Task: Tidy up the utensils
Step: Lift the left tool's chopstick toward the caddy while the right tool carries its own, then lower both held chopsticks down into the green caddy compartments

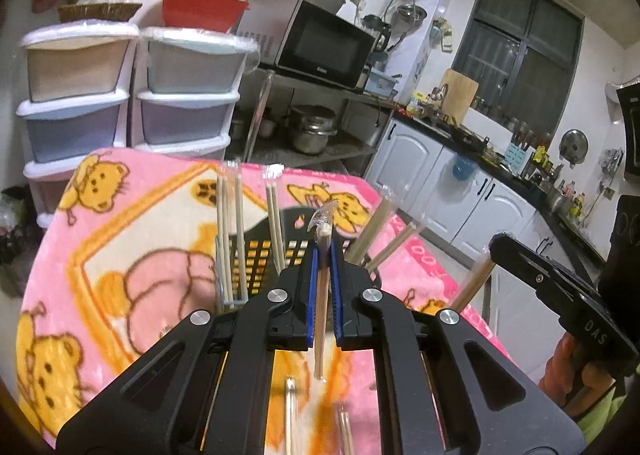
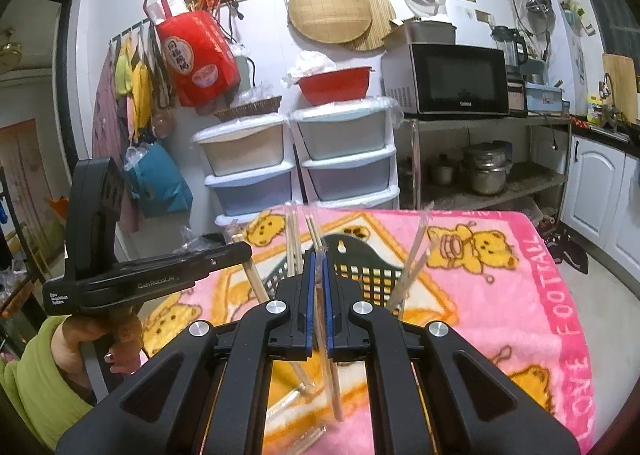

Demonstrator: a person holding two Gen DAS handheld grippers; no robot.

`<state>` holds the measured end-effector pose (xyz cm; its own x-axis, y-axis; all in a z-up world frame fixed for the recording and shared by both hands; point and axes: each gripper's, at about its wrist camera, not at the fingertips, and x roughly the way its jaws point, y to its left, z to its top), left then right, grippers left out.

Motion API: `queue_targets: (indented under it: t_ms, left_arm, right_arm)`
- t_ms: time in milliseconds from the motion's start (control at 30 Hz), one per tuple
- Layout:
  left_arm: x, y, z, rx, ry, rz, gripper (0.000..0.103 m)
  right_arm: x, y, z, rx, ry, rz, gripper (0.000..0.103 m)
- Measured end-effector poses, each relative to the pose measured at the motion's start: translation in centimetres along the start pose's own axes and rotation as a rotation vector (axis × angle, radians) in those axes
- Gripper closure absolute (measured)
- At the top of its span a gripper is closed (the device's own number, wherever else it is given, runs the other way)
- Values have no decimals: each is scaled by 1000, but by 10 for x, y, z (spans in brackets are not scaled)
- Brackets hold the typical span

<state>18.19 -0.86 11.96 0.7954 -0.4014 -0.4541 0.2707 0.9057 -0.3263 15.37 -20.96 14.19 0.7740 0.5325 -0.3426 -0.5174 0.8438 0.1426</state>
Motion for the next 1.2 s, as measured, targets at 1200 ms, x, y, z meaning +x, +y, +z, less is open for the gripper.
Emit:
queue_targets:
  t_ms: [1200]
  left_arm:
    - [-21,11,78,45,-179,112,99]
  right_arm:
    - [5,-1,101,-45,-209,-57,99]
